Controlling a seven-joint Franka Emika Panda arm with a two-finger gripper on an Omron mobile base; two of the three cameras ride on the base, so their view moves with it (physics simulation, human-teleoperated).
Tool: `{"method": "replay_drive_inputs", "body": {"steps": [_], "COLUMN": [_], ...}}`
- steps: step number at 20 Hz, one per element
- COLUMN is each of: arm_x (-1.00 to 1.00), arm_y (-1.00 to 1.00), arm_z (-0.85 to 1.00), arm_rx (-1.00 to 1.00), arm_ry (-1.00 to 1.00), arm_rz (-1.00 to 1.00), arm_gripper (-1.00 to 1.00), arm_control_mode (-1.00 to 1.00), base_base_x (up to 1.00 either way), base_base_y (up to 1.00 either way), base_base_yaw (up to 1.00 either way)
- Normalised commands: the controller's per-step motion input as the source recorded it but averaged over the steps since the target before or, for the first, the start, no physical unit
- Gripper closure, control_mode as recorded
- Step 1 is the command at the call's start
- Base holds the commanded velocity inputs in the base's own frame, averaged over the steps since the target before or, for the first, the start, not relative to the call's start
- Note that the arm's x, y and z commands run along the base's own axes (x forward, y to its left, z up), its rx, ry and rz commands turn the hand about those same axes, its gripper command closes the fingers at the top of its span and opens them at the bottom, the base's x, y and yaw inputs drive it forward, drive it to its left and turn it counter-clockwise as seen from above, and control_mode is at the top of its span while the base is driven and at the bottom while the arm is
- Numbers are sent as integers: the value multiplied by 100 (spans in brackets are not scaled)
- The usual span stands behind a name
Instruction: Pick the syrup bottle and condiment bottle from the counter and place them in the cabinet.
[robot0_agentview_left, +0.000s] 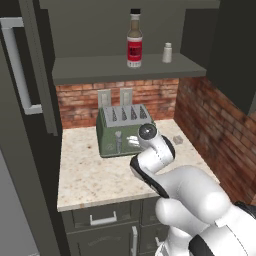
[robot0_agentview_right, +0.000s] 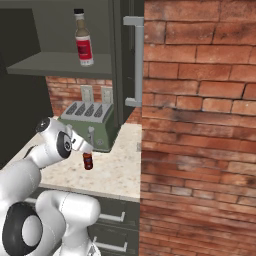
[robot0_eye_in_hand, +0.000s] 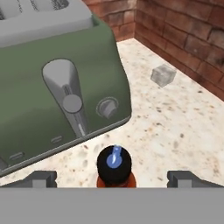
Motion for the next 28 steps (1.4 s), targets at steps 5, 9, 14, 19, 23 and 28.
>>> {"method": "replay_drive_inputs", "body": {"steps": [5, 9, 14, 19, 23, 28], "arm_x": [3, 4, 1, 1, 5, 13], "arm_y": [-12, -11, -2, 0, 0, 0], "arm_z": [-12, -8, -14, -12, -2, 0], "arm_rx": [1, 0, 0, 0, 0, 0], "arm_ry": [0, 0, 1, 1, 0, 0], "arm_rz": [4, 4, 3, 3, 4, 7], "arm_gripper": [-100, -100, -100, -100, -100, -100], "arm_control_mode": [-100, -100, -100, -100, -100, -100], "base_base_x": [0, 0, 0, 0, 0, 0], "base_base_y": [0, 0, 0, 0, 0, 0], "base_base_yaw": [0, 0, 0, 0, 0, 0]}}
